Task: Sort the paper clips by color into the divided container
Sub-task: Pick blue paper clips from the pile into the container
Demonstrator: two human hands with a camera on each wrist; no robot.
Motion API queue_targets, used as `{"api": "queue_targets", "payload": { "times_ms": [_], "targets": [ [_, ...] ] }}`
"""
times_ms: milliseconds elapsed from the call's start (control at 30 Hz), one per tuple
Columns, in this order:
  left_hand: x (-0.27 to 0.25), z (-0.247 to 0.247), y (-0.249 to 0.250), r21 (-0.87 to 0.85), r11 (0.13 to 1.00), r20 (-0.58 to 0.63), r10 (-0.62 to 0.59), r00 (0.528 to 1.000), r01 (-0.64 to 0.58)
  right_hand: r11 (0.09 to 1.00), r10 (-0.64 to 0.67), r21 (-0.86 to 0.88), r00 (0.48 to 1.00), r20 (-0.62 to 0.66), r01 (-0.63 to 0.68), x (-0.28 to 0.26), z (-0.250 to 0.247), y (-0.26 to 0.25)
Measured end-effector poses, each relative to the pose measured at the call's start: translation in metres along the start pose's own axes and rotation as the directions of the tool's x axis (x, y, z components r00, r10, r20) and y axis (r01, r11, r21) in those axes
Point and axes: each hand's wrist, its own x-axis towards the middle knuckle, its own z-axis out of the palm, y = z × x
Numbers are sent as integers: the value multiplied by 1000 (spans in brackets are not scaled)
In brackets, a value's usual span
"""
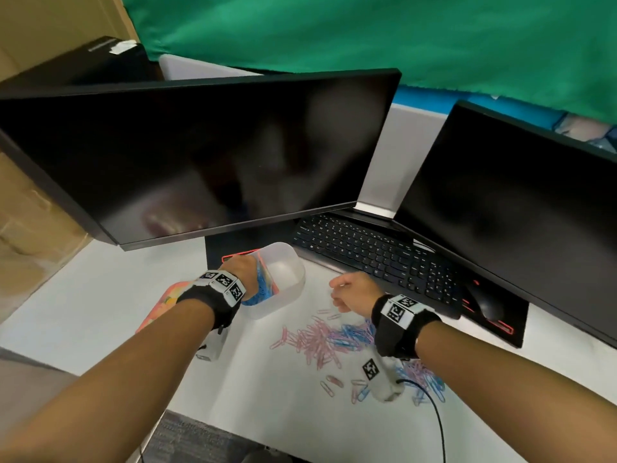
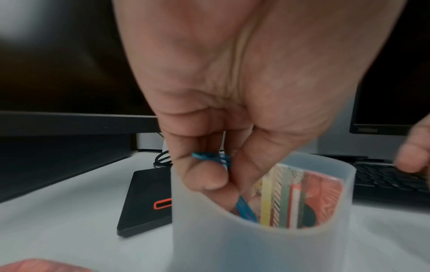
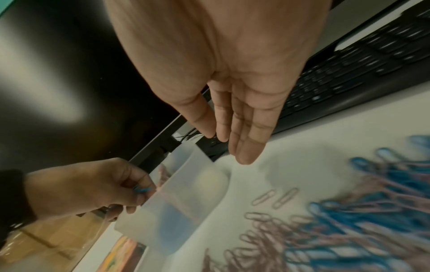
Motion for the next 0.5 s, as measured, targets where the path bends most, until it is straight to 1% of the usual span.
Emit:
{"api": "queue_targets", "payload": {
  "times_ms": [100,200,267,300,367,400,433,500],
  "targets": [
    [2,-1,2,50,999,4,20,1000,-20,1000,27,15,1000,-15,-27,-11,-14,20],
    [0,-4,6,19,1000,-11,4,1000,-4,998,61,27,998,-15,-61,-20,-23,40],
    [-4,-6,12,-52,999,-47,-12,999,9,998,59,-33,998,-18,-60,-25,-27,53],
    [-8,-7,16,-77,997,-87,3,996,-10,995,36,-95,999,-32,-39,-28,-28,60],
    [-18,-3,28,-77,991,-211,93,973,-112,966,-55,-254,998,-33,45,-38,-28,76],
    [-23,2,37,-80,980,-260,157,953,-183,936,-102,-337,995,11,100,-44,-27,84],
    [-28,8,47,-100,961,-279,221,935,-257,892,-138,-423,987,85,162,-50,-25,93],
    [-35,27,69,-152,913,-228,340,913,-378,759,-159,-587,955,252,281,-61,-20,109]
  ]
}}
